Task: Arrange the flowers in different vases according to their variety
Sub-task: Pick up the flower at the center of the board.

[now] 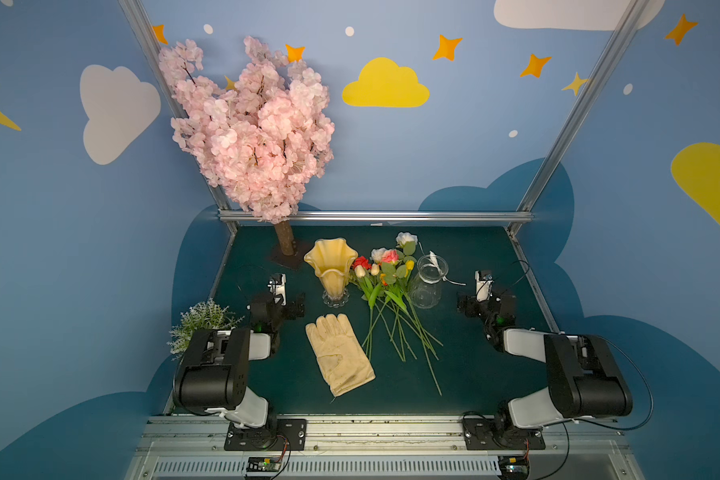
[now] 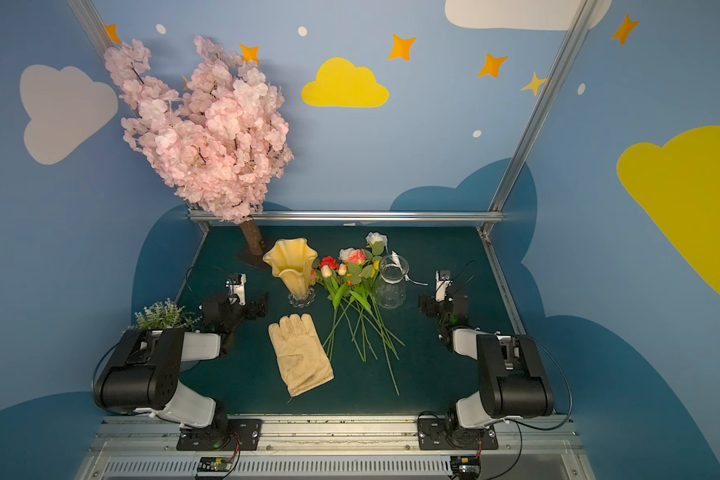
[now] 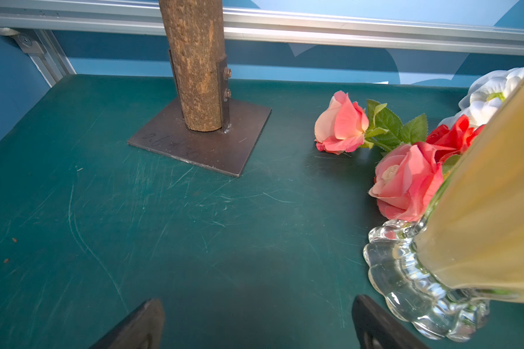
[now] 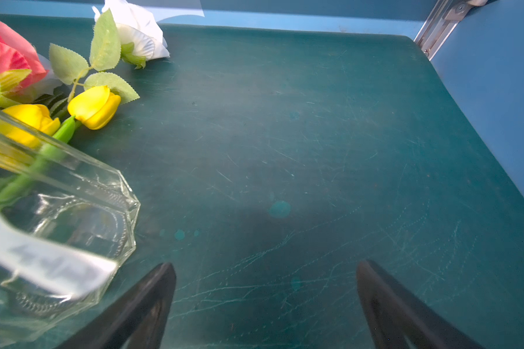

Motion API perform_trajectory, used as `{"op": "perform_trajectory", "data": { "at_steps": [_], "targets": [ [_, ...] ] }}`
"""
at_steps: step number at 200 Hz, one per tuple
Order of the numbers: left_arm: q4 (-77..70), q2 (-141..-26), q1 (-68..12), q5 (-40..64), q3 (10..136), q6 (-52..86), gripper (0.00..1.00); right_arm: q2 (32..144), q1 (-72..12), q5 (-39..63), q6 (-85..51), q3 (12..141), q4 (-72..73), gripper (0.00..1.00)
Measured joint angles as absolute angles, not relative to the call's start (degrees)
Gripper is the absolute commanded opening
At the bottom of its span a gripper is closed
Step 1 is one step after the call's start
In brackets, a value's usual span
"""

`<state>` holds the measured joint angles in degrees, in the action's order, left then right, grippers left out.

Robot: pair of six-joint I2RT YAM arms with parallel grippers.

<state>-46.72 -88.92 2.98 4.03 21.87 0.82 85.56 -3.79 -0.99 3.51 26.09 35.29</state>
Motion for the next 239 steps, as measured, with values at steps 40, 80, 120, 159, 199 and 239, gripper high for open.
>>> {"op": "perform_trajectory", "data": {
  "at_steps": [40,80,120,159,199,239],
  "targets": [
    [-46.7,-88.9,3.0,4.0,21.9,0.8,1.0,85.6,-3.8,-1.0,3.5,26.1,35.3,0.98],
    [-46.7,-88.9,3.0,3.9,21.9,0.8,1.0,85.6,-3.8,-1.0,3.5,26.1,35.3,0.98],
    [-44.6,-87.5,2.8,3.6,22.1,0.7,1.0,84.6,-4.0,-0.4,4.0,24.9,36.3,0.98],
    [-40.4,-72.2,1.4,-0.1,20.5,0.9,1.0,72.7,-5.0,4.5,5.7,23.1,30.4,0.98],
    [-33.6,-55.7,-0.1,-2.9,19.2,3.8,1.0,58.4,-7.2,5.5,4.8,26.0,20.4,0.98],
    [-22.3,-41.5,-0.4,-1.4,19.5,15.1,1.0,42.6,-8.3,2.6,-6.1,28.7,5.4,0.98]
  ]
}}
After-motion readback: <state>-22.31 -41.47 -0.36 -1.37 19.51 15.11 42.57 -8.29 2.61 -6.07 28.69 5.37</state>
